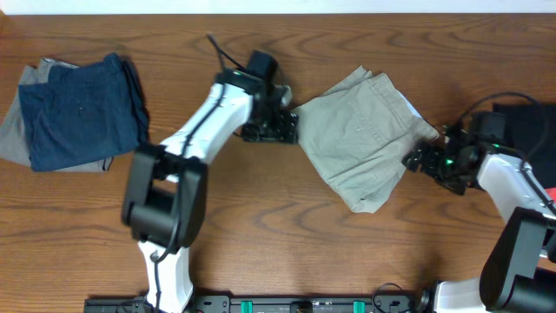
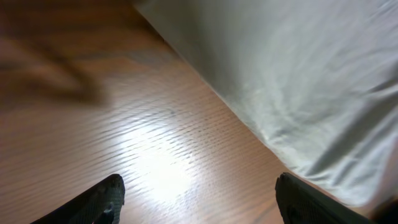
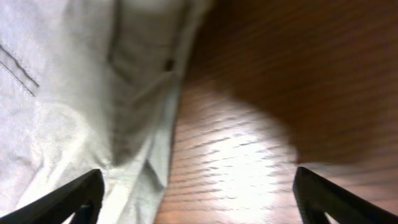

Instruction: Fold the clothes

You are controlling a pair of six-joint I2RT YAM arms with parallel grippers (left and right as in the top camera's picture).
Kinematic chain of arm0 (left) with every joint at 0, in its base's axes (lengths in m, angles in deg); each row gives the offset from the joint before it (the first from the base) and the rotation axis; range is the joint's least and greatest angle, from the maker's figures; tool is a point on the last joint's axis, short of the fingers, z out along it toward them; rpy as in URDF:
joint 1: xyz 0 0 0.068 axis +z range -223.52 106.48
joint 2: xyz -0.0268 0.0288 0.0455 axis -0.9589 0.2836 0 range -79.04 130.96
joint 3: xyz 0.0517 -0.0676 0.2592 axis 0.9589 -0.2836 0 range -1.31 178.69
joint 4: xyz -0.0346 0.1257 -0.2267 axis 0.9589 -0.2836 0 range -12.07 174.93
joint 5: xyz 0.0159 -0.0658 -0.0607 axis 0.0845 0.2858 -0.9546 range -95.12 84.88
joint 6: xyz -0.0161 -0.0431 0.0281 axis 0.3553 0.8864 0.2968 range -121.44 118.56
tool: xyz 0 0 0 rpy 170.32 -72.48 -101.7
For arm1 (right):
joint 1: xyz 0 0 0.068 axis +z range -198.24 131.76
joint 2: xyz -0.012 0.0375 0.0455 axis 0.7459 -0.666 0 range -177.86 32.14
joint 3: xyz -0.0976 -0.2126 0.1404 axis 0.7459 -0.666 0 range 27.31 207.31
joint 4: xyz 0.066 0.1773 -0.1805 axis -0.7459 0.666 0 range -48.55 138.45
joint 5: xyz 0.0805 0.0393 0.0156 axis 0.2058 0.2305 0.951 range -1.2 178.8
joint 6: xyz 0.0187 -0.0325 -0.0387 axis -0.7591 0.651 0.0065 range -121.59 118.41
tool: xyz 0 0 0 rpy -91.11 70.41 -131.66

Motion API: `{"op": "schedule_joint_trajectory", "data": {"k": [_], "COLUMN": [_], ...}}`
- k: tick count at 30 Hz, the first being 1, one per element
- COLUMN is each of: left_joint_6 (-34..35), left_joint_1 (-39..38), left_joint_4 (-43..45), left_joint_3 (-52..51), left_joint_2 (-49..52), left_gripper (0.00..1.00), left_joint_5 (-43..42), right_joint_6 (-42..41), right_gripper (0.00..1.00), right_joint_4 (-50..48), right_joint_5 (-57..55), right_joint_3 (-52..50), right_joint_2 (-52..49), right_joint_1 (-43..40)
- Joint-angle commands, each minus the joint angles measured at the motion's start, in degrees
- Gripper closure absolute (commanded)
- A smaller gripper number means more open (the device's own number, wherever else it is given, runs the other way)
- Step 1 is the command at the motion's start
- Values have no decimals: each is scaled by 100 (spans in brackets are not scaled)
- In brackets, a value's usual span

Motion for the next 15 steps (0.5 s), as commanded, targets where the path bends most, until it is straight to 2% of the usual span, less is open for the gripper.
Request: {"op": "schedule_joint_trajectory", "data": {"k": [1, 8, 15], "left_joint_6": [11, 9, 9], "left_joint_1": [136, 140, 140], "left_joint_4": [-57, -55, -59], "left_joint_3": [-44, -46, -46], "left_joint_2": [-264, -271, -271], "left_gripper": [21, 21, 21], "left_joint_5": [-39, -39, -39], "right_joint_6": [20, 109, -658], "right_gripper": [1, 1, 1], "right_joint_4": [-109, -883, -2538], "right_joint_5": [387, 654, 960], "right_joint_3": [-4, -501, -1163], "right_joint_2": [-22, -74, -485], "right_joint_1": [-258, -98, 310]}}
